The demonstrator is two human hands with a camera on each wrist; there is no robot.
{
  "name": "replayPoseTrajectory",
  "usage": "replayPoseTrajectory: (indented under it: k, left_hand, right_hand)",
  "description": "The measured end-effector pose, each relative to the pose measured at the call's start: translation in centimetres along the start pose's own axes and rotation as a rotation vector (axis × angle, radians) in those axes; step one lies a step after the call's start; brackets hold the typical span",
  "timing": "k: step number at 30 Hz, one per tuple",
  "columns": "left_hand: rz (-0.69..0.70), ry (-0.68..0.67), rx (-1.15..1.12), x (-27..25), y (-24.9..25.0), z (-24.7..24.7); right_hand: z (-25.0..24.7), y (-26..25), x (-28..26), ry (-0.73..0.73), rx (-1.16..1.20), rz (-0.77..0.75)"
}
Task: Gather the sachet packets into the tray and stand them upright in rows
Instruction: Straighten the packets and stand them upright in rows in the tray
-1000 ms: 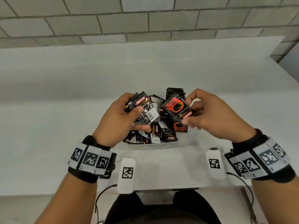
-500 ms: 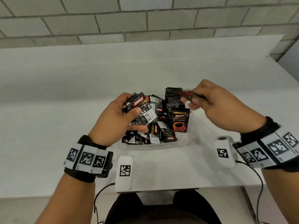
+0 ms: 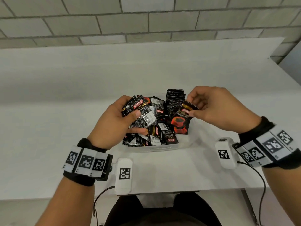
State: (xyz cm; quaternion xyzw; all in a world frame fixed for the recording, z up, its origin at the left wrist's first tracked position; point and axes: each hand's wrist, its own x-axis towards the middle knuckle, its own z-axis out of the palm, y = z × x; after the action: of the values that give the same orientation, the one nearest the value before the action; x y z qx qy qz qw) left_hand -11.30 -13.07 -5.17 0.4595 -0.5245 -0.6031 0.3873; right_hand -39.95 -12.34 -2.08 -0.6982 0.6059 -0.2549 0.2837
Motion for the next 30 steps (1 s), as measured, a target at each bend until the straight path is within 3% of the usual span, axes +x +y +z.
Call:
replayPoseTrajectory:
  k: [3,7,11,15,21,27,30]
  left_hand:
    - [-0.007,0.004,0.007,0.0,-0.1,0.0]
    - [-0.010,0.010,0.020,-0.1,-0.3,-0.1]
    - [-0.015,0.007,0.021,-0.1,-0.3,0.1]
    - [-0.016,0.000,0.047,-0.1,-0.3,0.2]
    - [-0.017,-0.009,0.074,-0.1,-0.2,0.4]
    - [-0.021,-0.010,0.086,-0.1,-0.2,0.5]
    - [-0.020,-0.013,0.083,-0.1,0.0,0.7]
  right_hand:
    - [0.3,0.2,0.1,-0.036,0.001,0.019]
    - [0.9,0.8,0.7,-0.119,-0.227,0.026]
    - [2.0,1.6,1.2,-0.069,-0.341,-0.075]
    - [2.7,1.9,1.5,-0.029,-0.332,-0.163]
    - [3.1,3.0,1.5,-0.046,-0.369,-0.169]
    - [1.9,2.0,0.8,0.047,-0.283,-0.200]
    - [2.1,0.8,0.3,-0.081,-0.275,-0.230]
